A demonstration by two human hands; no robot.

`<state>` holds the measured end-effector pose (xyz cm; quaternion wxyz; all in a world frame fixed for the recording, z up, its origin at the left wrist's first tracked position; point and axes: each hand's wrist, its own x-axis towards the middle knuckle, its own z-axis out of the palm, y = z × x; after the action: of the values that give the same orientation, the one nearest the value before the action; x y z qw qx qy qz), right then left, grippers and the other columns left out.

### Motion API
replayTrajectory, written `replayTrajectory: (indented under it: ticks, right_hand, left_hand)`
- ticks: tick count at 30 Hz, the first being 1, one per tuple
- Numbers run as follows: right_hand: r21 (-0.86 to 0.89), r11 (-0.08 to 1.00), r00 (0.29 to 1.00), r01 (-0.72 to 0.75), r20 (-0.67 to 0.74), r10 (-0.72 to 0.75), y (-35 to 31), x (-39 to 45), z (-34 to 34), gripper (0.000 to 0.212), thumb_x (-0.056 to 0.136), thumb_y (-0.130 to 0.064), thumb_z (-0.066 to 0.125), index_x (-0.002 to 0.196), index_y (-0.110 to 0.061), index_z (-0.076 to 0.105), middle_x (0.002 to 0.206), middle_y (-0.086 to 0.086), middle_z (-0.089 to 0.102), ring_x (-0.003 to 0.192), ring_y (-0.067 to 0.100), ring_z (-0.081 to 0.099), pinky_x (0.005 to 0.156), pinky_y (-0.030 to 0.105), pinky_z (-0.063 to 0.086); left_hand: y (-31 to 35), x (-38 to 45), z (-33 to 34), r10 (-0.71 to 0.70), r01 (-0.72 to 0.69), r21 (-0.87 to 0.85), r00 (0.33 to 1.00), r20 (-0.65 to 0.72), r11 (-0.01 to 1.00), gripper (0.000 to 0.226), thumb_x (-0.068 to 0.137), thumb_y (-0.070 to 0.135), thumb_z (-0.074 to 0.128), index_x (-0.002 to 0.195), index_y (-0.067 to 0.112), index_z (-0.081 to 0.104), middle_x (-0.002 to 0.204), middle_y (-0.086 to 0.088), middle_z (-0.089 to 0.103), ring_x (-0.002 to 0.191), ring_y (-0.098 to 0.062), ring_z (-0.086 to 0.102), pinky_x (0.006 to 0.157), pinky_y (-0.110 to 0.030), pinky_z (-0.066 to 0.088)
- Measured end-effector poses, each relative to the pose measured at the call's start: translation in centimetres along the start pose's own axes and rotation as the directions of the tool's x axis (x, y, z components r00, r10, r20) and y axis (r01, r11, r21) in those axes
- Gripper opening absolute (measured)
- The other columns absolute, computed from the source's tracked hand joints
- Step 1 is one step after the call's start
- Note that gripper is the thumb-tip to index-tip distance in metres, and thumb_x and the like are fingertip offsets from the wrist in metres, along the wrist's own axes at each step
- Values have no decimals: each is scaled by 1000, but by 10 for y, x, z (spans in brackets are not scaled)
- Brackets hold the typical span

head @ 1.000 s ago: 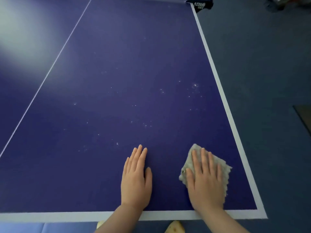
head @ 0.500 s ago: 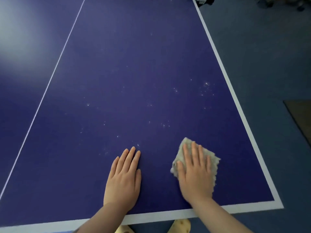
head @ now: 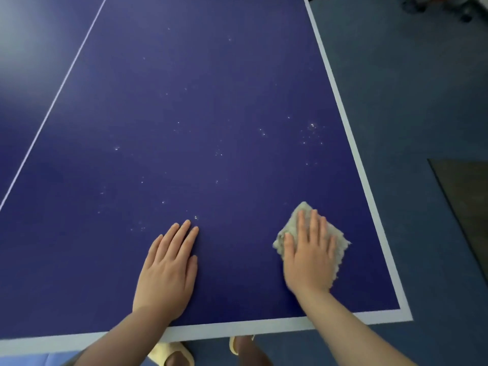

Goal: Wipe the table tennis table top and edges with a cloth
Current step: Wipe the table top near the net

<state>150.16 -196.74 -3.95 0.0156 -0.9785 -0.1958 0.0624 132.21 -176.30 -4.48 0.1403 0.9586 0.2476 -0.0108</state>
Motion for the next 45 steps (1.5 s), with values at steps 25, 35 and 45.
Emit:
replayTrajectory:
  ticks: [25, 35, 45]
  right_hand:
    - [7, 992, 990, 129, 58, -129, 95, 177, -24, 65, 97, -55, -4, 157, -31, -9, 167, -2, -6, 153, 18, -7, 124, 44, -1]
    - [13, 806, 806, 592, -18, -592, 43, 71, -4, 58, 105, -50, 13, 158, -28, 13, 166, -1, 13, 153, 19, 7, 119, 45, 8]
    - [-20, 820, 818, 572, -64, -572, 28, 17, 3, 60, 104, -48, 18, 158, -21, 21, 164, 5, 21, 151, 25, 19, 117, 50, 20]
  left_hand:
    - [144, 43, 37, -219, 216, -42, 971, -93, 975, 55, 96, 39, 27, 149, 24, 37, 155, 3, 35, 147, -18, 21, 120, -39, 6]
    - [145, 46, 33, -209, 189, -188, 974, -91, 964, 54, 95, 37, 30, 146, 24, 41, 154, 9, 32, 147, -9, 17, 121, -31, 2]
    - [43, -27, 13, -249, 244, -86, 968, -44, 966, 53, 101, 45, 25, 152, 31, 29, 159, 13, 24, 149, -6, 10, 120, -33, 9]
